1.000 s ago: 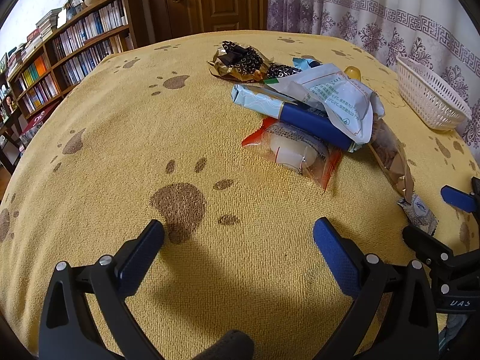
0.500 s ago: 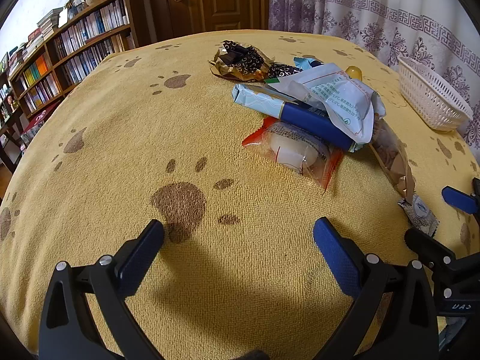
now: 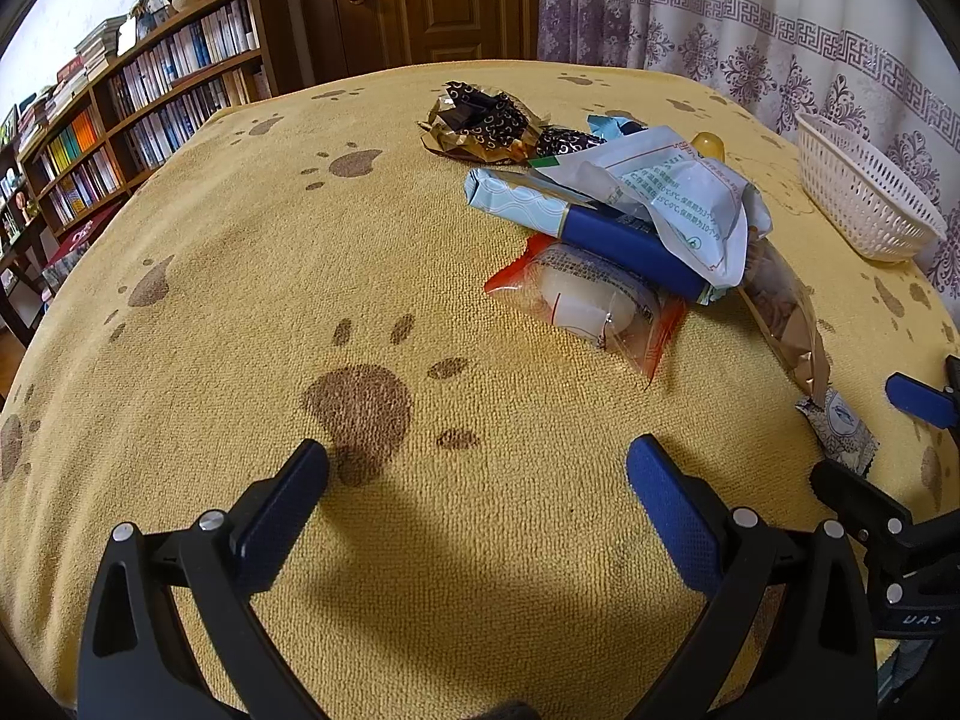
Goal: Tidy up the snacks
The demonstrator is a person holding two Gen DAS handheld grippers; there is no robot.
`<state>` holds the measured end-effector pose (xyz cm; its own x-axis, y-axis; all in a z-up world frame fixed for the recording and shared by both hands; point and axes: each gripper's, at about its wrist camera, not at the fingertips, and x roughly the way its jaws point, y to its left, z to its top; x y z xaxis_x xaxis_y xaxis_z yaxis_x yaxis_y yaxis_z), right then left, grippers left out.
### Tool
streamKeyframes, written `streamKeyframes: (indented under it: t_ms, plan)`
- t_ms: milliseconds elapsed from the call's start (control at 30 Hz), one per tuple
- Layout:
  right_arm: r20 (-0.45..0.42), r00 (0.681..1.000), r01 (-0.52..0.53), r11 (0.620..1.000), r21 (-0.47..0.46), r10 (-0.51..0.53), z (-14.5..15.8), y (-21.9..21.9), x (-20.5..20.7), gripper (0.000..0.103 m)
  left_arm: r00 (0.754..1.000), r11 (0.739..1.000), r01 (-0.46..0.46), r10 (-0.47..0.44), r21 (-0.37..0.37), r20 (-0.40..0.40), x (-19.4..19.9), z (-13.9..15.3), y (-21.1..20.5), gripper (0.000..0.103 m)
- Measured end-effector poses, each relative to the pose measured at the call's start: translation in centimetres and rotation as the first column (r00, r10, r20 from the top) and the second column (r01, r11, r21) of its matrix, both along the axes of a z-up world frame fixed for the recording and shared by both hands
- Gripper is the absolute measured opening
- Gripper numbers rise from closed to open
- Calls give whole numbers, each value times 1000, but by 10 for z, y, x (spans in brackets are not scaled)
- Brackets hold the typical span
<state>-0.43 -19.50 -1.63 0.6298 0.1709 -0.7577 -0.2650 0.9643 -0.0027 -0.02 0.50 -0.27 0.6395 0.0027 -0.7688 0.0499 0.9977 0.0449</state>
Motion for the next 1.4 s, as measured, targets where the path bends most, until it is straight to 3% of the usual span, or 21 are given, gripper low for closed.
streamKeyframes:
  t_ms: [367,667,967,1100,1400]
  plan:
    - [39,997,-58,998,-40,59,4,11,-7,101,1000,1000,-1,1,2,0,-1,0,1,98]
    - [11,999,-52,995,84,51,14,-3,-8,99,1000,1000,-4,4,-2,-2,-2,0,2,98]
    - [-6,995,-97,993,65,98,12,13,-4,56,1000,1000,-4,4,-1,-2,-1,0,1,98]
    - [12,995,-96,994,44,95,13,17,-4,26,1000,1000,-4,4,-1,-2,-1,0,1,98]
    - [26,997,-77,994,77,75,18,6,-9,22,1000,1000,9,-9,-16,3,-2,1,3,98]
